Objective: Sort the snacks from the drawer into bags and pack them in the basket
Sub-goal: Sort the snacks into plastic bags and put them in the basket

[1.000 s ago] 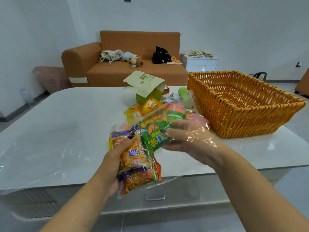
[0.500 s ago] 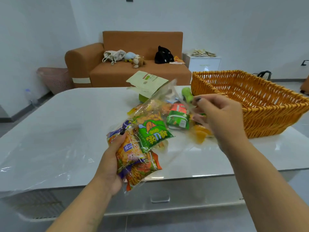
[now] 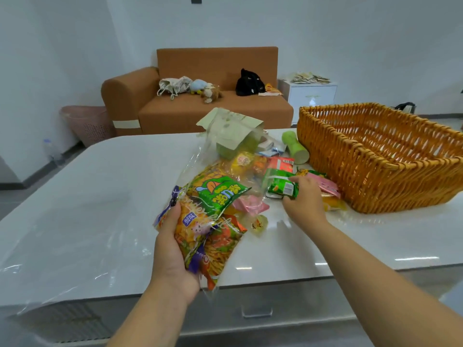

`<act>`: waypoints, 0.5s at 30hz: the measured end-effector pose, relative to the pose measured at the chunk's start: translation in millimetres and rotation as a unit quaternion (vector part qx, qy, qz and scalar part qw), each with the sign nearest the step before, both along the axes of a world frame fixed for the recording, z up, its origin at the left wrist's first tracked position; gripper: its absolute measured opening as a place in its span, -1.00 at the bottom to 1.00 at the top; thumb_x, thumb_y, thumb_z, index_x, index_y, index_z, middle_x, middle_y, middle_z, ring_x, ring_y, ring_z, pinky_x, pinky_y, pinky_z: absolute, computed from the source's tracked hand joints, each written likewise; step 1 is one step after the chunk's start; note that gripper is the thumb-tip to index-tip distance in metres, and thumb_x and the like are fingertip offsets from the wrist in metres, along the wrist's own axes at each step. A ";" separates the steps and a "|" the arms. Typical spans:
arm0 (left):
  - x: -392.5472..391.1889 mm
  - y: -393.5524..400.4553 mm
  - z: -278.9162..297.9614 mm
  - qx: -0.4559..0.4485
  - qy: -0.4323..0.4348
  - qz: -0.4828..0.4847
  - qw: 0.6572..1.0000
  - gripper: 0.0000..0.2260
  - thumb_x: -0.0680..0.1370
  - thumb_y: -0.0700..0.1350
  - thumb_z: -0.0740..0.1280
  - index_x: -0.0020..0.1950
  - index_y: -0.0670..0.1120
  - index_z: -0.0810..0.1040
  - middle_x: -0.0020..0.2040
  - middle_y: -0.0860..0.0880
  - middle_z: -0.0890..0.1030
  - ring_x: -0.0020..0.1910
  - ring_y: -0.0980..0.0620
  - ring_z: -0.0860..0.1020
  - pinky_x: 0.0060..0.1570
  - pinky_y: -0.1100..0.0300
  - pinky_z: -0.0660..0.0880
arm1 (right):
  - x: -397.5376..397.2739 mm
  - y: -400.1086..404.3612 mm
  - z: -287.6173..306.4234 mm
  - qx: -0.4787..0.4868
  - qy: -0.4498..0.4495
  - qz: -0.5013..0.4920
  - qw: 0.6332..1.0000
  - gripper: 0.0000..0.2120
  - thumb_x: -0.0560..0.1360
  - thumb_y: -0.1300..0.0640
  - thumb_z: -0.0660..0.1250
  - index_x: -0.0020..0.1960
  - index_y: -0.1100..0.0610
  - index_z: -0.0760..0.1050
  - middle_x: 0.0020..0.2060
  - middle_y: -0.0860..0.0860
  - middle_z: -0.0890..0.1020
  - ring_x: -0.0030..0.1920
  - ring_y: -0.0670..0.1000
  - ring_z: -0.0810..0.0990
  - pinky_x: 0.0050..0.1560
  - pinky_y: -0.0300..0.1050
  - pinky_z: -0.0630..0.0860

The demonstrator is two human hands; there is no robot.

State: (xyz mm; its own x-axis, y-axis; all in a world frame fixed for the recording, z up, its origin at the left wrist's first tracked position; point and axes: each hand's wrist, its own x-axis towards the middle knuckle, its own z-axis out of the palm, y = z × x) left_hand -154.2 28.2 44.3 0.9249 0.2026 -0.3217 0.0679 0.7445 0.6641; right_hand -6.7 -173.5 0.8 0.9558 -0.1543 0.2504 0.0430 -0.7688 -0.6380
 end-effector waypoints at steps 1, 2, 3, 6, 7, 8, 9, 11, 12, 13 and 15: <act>1.5 -0.2 -0.5 -0.001 0.000 0.003 1.000 -0.60 0.45 0.12 0.35 0.18 -0.08 0.64 0.04 -0.13 0.71 -0.04 -0.13 0.70 -0.04 0.00 0.57 | 6.8 5.4 -4.3 -0.018 0.006 0.005 1.000 -0.45 0.44 0.24 0.38 0.40 0.15 0.32 0.35 0.12 0.35 0.37 0.12 0.28 0.35 -0.02 0.29; 2.9 -0.8 -0.9 -0.003 0.000 0.007 1.000 -0.59 0.43 0.12 0.36 0.17 -0.08 0.65 0.04 -0.13 0.71 -0.04 -0.13 0.69 -0.04 -0.01 0.56 | 13.6 11.3 -8.9 -0.040 0.014 0.008 0.999 -0.38 0.44 0.22 0.38 0.45 0.14 0.26 0.41 0.14 0.27 0.43 0.16 0.20 0.40 0.03 0.23; 4.3 -1.6 -1.2 -0.004 0.000 0.010 1.000 -0.60 0.41 0.12 0.37 0.16 -0.08 0.65 0.03 -0.13 0.71 -0.05 -0.13 0.70 -0.06 -0.01 0.56 | 18.7 17.2 -12.8 -0.069 0.026 0.008 0.997 -0.32 0.45 0.20 0.38 0.49 0.11 0.19 0.46 0.15 0.18 0.47 0.20 0.11 0.44 0.08 0.16; 8.4 -3.6 -0.5 -0.003 -0.008 0.016 1.000 -0.68 0.46 0.09 0.36 0.10 -0.07 0.66 -0.02 -0.13 0.72 -0.13 -0.12 0.71 -0.11 0.00 0.57 | 27.2 29.7 -22.1 -0.133 0.035 0.000 0.991 -0.34 0.48 0.24 0.31 0.52 0.05 0.16 0.50 0.18 0.10 0.49 0.24 0.06 0.44 0.13 0.15; 9.4 -3.6 0.5 -0.001 -0.012 0.019 1.000 -0.71 0.49 0.08 0.35 0.07 -0.07 0.66 -0.03 -0.13 0.72 -0.15 -0.11 0.71 -0.12 0.01 0.57 | 28.4 32.6 -24.6 -0.128 0.026 0.005 0.991 -0.42 0.50 0.27 0.27 0.49 0.06 0.24 0.47 0.20 0.17 0.45 0.24 0.14 0.40 0.13 0.22; 10.1 -3.1 1.1 0.001 -0.014 0.021 1.000 -0.72 0.50 0.07 0.34 0.05 -0.08 0.67 -0.05 -0.13 0.72 -0.17 -0.11 0.71 -0.13 0.02 0.57 | 29.6 34.0 -26.7 -0.120 0.017 0.009 0.993 -0.49 0.51 0.28 0.24 0.44 0.08 0.31 0.43 0.19 0.23 0.40 0.23 0.21 0.34 0.13 0.30; 10.3 -2.8 1.8 0.003 -0.015 0.021 1.000 -0.73 0.50 0.07 0.34 0.03 -0.08 0.67 -0.05 -0.14 0.72 -0.18 -0.11 0.71 -0.12 0.02 0.57 | 31.3 33.6 -26.5 -0.122 0.017 0.006 0.992 -0.55 0.53 0.28 0.22 0.40 0.08 0.37 0.40 0.18 0.28 0.35 0.24 0.27 0.25 0.10 0.37; 9.2 -1.1 2.3 0.009 -0.015 0.013 1.000 -0.71 0.48 0.08 0.34 0.01 -0.09 0.68 -0.05 -0.14 0.72 -0.18 -0.11 0.71 -0.13 0.01 0.59 | 35.1 29.9 -18.9 -0.152 0.016 -0.012 0.988 -0.67 0.56 0.29 0.19 0.30 0.12 0.46 0.32 0.17 0.40 0.25 0.24 0.39 0.05 0.01 0.45; 8.4 0.2 2.1 0.011 -0.016 0.009 1.000 -0.72 0.48 0.08 0.34 -0.03 -0.09 0.70 -0.05 -0.15 0.72 -0.19 -0.11 0.71 -0.17 0.01 0.62 | 36.8 27.7 -13.7 -0.166 0.016 -0.018 0.986 -0.69 0.55 0.32 0.18 0.26 0.16 0.47 0.28 0.18 0.44 0.21 0.23 0.43 -0.01 -0.01 0.45; 7.3 1.4 1.8 0.010 -0.017 0.005 1.000 -0.73 0.49 0.07 0.34 -0.09 -0.10 0.72 -0.07 -0.15 0.72 -0.22 -0.11 0.71 -0.22 0.02 0.63 | 37.3 24.0 -8.6 -0.173 0.024 -0.016 0.984 -0.68 0.55 0.34 0.18 0.27 0.18 0.45 0.26 0.18 0.45 0.21 0.23 0.45 -0.01 0.00 0.46; 4.1 2.8 3.6 0.009 -0.013 0.001 1.000 -0.73 0.50 0.07 0.34 -0.13 -0.09 0.72 -0.07 -0.15 0.72 -0.22 -0.12 0.71 -0.26 0.02 0.63 | 39.9 13.2 -8.0 -0.178 0.065 0.024 0.982 -0.47 0.52 0.31 0.23 0.46 0.11 0.25 0.43 0.15 0.29 0.37 0.22 0.34 0.16 0.08 0.44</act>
State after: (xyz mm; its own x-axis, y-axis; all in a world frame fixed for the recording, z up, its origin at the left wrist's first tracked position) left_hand -150.1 31.1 47.8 0.9322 0.2103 -0.2946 0.0491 0.7328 0.6787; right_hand 33.2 -160.3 -7.1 0.9872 -0.0329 0.1558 0.0209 -0.9431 -0.3319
